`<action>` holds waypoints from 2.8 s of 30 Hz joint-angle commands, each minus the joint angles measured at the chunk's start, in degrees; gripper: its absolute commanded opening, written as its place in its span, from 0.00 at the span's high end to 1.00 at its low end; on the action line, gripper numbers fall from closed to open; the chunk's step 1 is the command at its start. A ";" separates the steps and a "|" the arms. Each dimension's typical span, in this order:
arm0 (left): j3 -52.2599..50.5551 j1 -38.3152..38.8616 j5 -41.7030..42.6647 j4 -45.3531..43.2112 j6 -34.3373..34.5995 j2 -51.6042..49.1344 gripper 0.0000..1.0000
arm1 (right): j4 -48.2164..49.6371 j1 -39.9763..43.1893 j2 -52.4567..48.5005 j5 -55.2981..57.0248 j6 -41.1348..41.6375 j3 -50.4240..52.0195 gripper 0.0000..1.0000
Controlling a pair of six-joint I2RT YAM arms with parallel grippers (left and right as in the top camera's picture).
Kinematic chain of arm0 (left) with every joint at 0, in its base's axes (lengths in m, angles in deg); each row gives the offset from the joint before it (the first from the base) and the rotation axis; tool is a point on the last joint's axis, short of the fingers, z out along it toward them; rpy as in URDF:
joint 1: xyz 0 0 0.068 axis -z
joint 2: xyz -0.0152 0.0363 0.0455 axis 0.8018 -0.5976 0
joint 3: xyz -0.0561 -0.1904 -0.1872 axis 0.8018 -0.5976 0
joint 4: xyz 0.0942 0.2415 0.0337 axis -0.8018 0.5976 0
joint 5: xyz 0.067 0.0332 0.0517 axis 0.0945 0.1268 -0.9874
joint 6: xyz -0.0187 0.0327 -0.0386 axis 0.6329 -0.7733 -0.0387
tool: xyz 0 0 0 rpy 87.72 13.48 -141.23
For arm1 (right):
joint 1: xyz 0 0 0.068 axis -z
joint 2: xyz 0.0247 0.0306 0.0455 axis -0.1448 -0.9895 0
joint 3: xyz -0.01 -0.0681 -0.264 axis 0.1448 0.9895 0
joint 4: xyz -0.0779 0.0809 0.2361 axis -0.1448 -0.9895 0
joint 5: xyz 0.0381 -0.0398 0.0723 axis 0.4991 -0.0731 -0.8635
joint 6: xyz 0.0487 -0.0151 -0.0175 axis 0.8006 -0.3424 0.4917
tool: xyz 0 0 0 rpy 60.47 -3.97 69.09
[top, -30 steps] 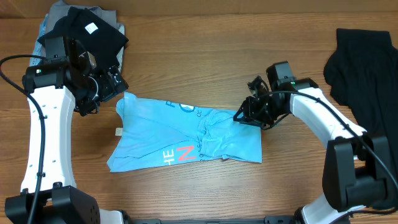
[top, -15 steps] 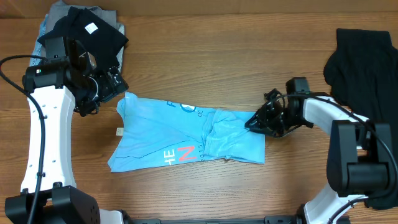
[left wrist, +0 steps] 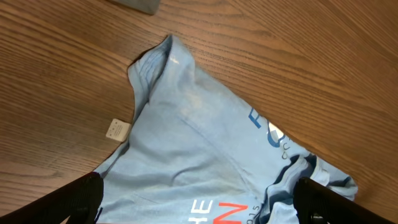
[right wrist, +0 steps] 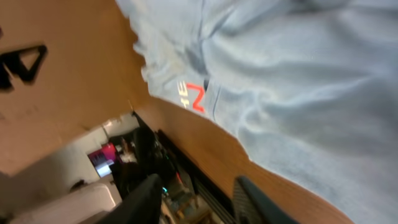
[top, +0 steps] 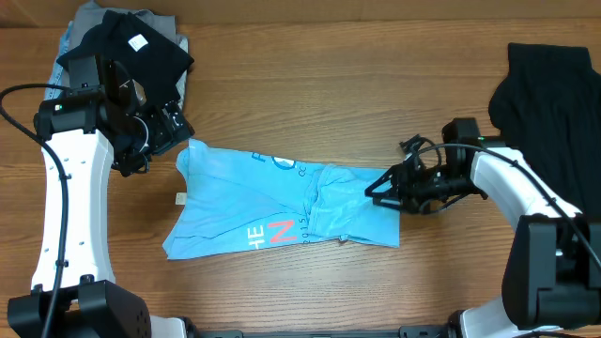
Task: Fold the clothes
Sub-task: 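Retract the right gripper to the right side of the table, then move the left gripper to the shirt's left end and grasp it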
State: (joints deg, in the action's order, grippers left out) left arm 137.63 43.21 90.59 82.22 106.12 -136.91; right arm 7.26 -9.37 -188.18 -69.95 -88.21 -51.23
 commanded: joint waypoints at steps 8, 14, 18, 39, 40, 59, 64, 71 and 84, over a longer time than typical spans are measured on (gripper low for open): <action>0.72 0.55 -0.11 -0.81 -1.49 0.35 0.00 | 18.32 -3.39 -0.39 -0.96 6.12 13.75 0.38; 0.72 0.55 -0.11 -0.76 -1.51 0.35 0.00 | 23.12 -3.34 -1.11 5.14 12.55 18.80 0.37; 0.72 0.55 -0.13 -0.57 -1.53 0.35 0.00 | 22.56 -3.34 -1.09 9.77 18.60 18.86 0.49; 0.22 0.52 -0.37 -0.96 -4.52 -0.76 0.00 | 1.20 -3.34 14.34 18.49 18.67 -6.32 0.00; 0.20 0.52 -0.46 -1.05 -4.52 -1.62 0.00 | 0.17 -3.30 14.43 20.74 18.71 -7.89 0.00; 0.17 -2.25 -8.09 -0.35 -7.10 -16.15 0.00 | -2.21 2.03 14.27 36.72 18.71 -9.90 0.00; -0.22 -4.35 -7.93 2.49 -8.39 -16.26 0.00 | -1.20 2.03 14.27 36.72 18.69 -9.84 0.00; -4.11 -4.63 -7.69 1.29 -9.07 -16.26 0.00 | -0.90 2.03 14.23 36.72 18.67 -9.84 0.00; -15.63 -4.50 1.11 -8.35 -14.62 -16.26 0.00 | -2.60 2.03 14.23 37.13 18.69 -9.84 0.00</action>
State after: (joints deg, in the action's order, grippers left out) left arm 124.28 38.58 89.34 74.64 93.94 -152.45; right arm 4.79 -7.60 -174.48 -33.39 -69.36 -59.76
